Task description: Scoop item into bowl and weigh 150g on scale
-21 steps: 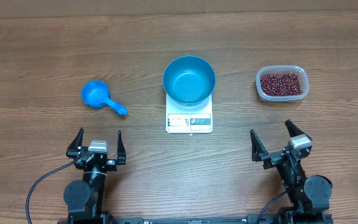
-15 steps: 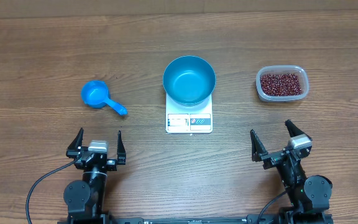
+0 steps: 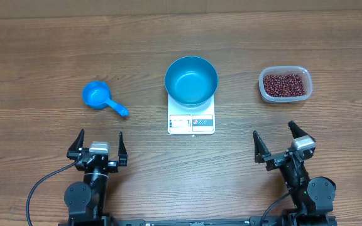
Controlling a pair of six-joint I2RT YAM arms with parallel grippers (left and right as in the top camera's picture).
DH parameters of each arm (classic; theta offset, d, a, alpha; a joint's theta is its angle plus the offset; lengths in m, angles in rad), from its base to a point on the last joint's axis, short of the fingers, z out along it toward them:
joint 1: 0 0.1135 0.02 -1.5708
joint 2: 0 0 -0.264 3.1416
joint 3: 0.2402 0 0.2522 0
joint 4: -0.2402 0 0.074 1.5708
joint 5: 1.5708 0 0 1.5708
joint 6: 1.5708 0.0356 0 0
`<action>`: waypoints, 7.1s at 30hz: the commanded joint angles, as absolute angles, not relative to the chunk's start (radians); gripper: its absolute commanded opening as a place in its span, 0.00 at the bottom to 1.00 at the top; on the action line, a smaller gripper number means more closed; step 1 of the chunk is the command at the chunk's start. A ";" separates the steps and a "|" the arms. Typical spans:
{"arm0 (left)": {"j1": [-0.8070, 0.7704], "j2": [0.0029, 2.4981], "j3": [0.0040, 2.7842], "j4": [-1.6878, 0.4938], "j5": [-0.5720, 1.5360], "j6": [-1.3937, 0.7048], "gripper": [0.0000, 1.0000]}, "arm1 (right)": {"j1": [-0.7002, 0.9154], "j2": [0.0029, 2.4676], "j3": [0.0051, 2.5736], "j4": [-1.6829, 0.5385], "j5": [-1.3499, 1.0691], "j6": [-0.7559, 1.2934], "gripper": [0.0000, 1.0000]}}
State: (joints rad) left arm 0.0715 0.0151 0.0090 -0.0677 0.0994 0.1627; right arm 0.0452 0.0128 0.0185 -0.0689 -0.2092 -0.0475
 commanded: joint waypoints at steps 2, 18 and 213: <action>0.065 0.006 0.005 -0.072 0.086 0.156 1.00 | 0.038 0.003 0.008 -0.064 -0.202 -0.041 1.00; 0.065 0.006 0.005 -0.071 0.086 0.156 1.00 | 0.038 0.003 0.008 -0.064 -0.202 -0.041 1.00; -0.122 1.505 1.406 -0.875 0.359 -0.636 0.04 | 0.039 0.003 0.008 0.059 -0.506 0.054 1.00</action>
